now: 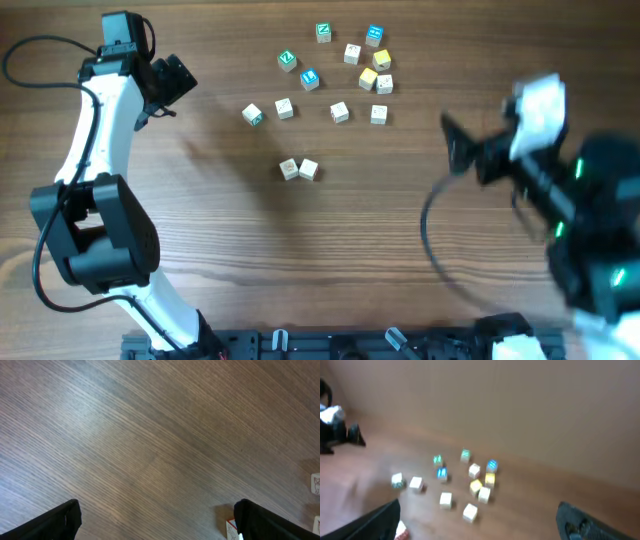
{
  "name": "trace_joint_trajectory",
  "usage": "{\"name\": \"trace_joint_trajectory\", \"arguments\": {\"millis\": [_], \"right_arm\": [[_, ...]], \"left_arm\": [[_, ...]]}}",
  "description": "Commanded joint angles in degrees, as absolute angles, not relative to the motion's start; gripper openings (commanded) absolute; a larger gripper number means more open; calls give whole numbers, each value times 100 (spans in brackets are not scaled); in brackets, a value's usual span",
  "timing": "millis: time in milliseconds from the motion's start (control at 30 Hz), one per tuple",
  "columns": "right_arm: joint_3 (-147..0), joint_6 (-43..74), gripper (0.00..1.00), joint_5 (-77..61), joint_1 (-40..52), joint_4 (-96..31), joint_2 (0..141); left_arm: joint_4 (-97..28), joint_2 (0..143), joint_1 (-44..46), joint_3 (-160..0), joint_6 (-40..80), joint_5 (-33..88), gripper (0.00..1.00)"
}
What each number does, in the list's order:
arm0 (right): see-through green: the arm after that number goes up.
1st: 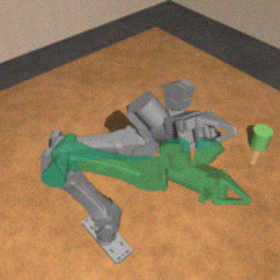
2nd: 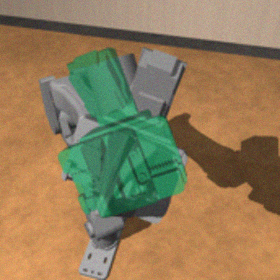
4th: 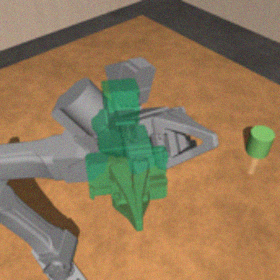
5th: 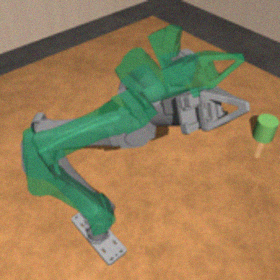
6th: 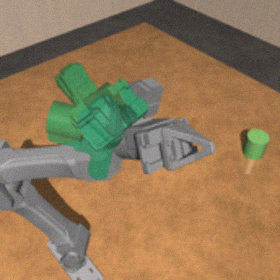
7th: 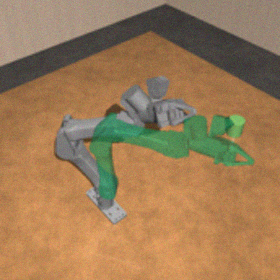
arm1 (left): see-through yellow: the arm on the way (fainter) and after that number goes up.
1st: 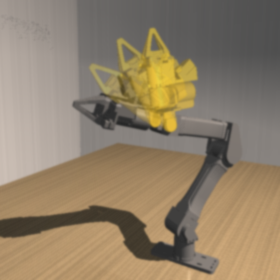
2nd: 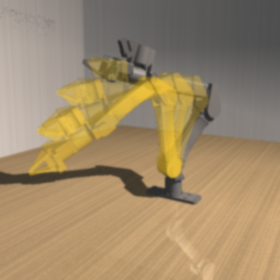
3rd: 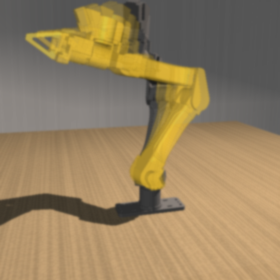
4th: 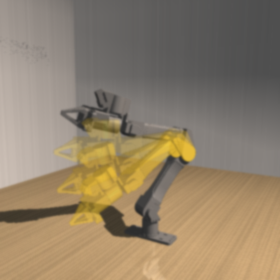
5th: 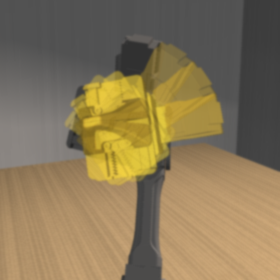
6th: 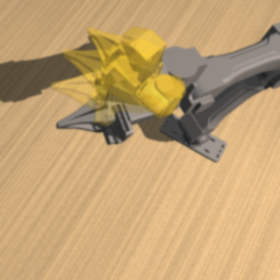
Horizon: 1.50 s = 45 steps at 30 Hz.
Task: Form a circle
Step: 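Reach the right gripper to the back-right blocks and grasp the airplane block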
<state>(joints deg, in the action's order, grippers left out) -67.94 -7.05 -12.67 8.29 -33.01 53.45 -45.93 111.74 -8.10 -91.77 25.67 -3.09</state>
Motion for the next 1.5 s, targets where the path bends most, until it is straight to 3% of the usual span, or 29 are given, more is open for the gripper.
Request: {"name": "trace_joint_trajectory", "arguments": {"millis": [0,133,267,733,867,1133,1167,1233,1467], "right_arm": [[-9380,-753,100,-1378,816,-4602,7004],[-12971,-808,100,-1389,816,-6578,9220],[-14783,-812,100,-1391,816,-7076,10630],[-14763,-725,100,-1433,816,-7124,13557],[-14763,106,100,-1466,816,-7347,13979],[-14143,167,100,-2495,838,-7264,14184],[-13952,167,96,-2471,843,-7196,14199],[-13537,215,72,-2211,845,-7013,14215],[-11944,1068,63,-1354,845,-6025,14215]], "left_arm": [[-4571,11170,-821,-9177,2617,-305,100],[-4571,11170,-821,-9177,2617,-305,100],[-4571,11170,-821,-9177,2617,-305,100],[-4571,11170,-821,-9177,2617,-305,100],[-4571,11170,-821,-9177,2617,-305,100],[-4571,11170,-821,-9177,2617,-305,100],[-4571,11170,-821,-9177,2617,-305,100],[-4571,11170,-821,-9177,2617,-305,100],[-4571,11170,-821,-9177,2617,-305,100]]}}
